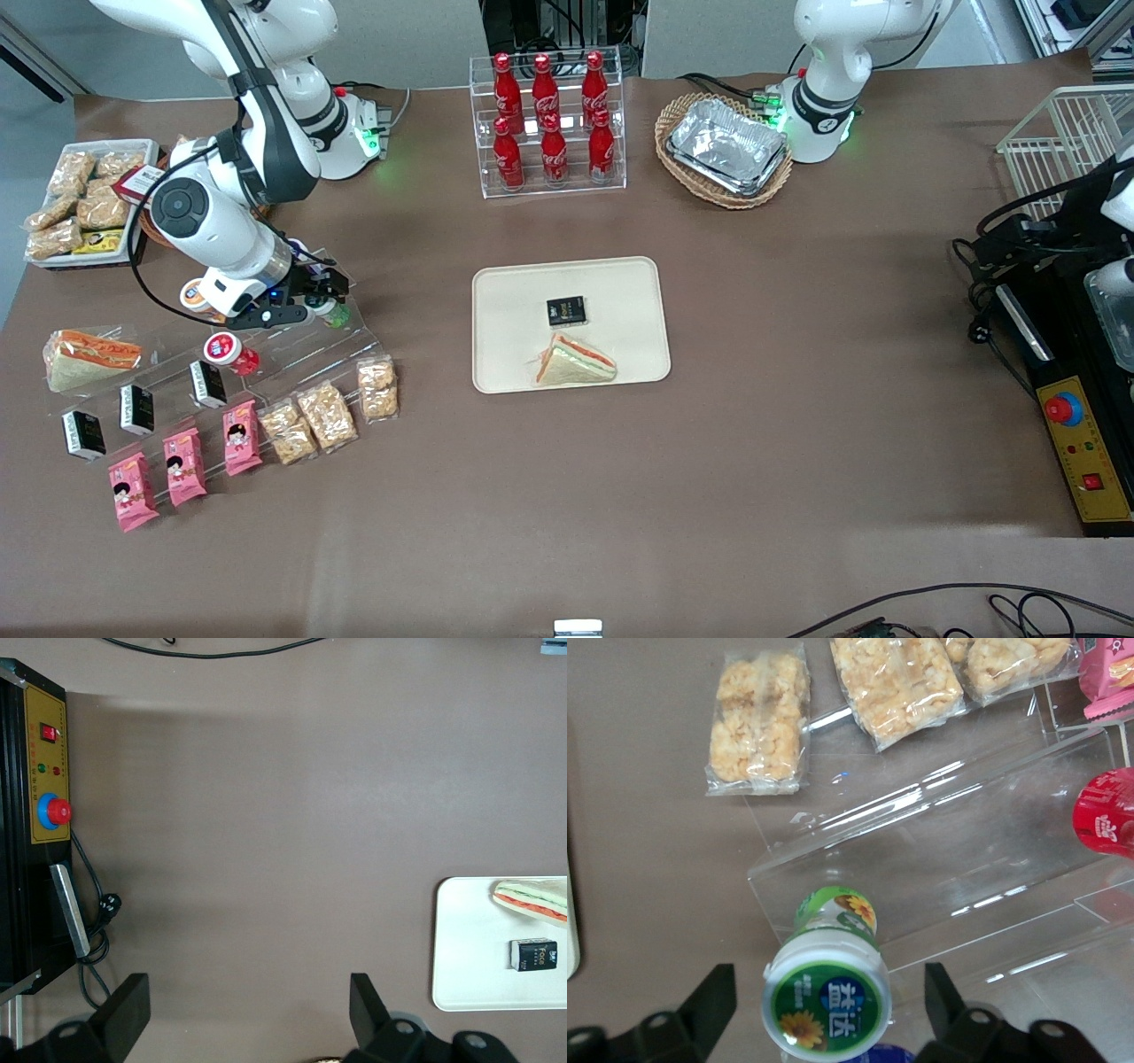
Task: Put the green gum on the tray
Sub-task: 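Close the right gripper on the green-lidded cup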
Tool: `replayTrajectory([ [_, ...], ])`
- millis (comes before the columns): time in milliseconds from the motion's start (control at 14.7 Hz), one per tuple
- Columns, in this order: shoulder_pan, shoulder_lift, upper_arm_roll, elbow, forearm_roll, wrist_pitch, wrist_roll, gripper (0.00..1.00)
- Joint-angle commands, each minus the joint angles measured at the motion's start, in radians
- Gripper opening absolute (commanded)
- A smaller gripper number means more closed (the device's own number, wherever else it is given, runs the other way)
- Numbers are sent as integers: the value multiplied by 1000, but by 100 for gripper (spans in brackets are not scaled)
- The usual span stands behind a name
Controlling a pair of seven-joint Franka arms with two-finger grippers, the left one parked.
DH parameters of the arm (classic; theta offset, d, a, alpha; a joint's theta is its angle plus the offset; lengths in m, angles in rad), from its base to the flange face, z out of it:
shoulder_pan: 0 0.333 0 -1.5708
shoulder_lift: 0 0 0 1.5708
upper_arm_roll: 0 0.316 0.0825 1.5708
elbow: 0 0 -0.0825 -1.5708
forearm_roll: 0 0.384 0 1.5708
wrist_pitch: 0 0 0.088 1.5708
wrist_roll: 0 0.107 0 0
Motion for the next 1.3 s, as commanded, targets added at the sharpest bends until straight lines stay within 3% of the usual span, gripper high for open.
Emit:
replayTrajectory([
  [0,7,-5,-4,-30,-11,47,8,86],
  [205,7,-4,-4,-41,-11,64,8,82],
  [545,1,-7,-5,-43,-11,61,14,54],
  [750,-2,-29,-7,-31,-5,27,15,43],
  [886,-4,-62,-9,-2,-5,-6,9,42],
  [1023,-2,-108,-7,75,-5,-139,8,42],
  [1227,7,-109,8,334,6,-493,37,40],
])
